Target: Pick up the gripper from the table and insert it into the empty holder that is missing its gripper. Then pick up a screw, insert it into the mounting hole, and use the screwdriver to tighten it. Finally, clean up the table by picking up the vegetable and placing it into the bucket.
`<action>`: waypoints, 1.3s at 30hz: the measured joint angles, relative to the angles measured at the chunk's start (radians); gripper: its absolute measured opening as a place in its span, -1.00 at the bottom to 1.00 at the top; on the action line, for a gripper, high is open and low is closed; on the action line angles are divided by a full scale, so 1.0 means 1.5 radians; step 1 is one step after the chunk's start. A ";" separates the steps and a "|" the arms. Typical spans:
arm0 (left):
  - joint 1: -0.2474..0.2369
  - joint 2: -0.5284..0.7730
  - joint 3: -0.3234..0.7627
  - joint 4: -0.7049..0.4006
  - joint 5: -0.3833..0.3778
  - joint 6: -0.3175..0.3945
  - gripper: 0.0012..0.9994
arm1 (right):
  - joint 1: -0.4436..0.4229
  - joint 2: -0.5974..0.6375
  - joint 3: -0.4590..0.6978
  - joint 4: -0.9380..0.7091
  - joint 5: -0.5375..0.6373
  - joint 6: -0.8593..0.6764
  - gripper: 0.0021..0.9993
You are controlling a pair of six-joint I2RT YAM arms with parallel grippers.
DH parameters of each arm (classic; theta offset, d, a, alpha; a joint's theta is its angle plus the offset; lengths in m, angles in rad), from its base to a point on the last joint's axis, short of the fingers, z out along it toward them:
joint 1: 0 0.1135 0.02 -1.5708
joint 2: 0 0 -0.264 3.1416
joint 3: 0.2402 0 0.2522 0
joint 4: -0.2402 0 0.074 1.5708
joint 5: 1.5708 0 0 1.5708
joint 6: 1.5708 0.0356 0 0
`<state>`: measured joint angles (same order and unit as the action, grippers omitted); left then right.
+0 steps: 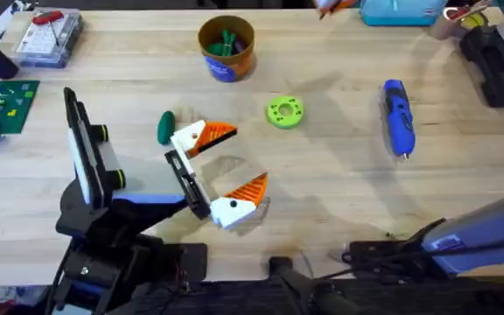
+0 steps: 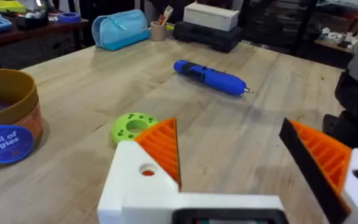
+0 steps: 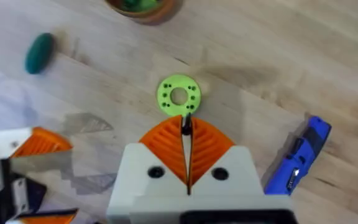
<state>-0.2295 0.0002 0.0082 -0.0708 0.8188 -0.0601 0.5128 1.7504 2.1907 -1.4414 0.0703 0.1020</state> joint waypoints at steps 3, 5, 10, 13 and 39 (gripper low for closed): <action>0.000 0.000 0.000 0.000 0.000 0.000 0.98 | 0.018 -0.008 0.070 -0.037 -0.012 -0.019 -1.00; 0.000 0.000 0.000 0.000 0.000 0.000 0.98 | 0.030 -0.008 0.096 -0.052 -0.032 -0.032 -1.00; 0.000 0.000 0.000 0.000 0.000 0.000 0.98 | 0.066 -0.005 0.111 -0.064 -0.076 -0.054 -1.00; 0.000 0.000 0.000 0.000 0.000 0.000 0.98 | 0.091 0.000 0.111 -0.065 -0.087 -0.068 -1.00; 0.000 0.000 0.000 0.000 0.000 0.000 0.97 | 0.292 0.074 0.111 -0.032 -0.099 -0.179 -1.00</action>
<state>-0.2295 0.0002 0.0082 -0.0708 0.8188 -0.0601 0.9514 1.8610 2.3577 -1.4894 -0.0779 -0.1661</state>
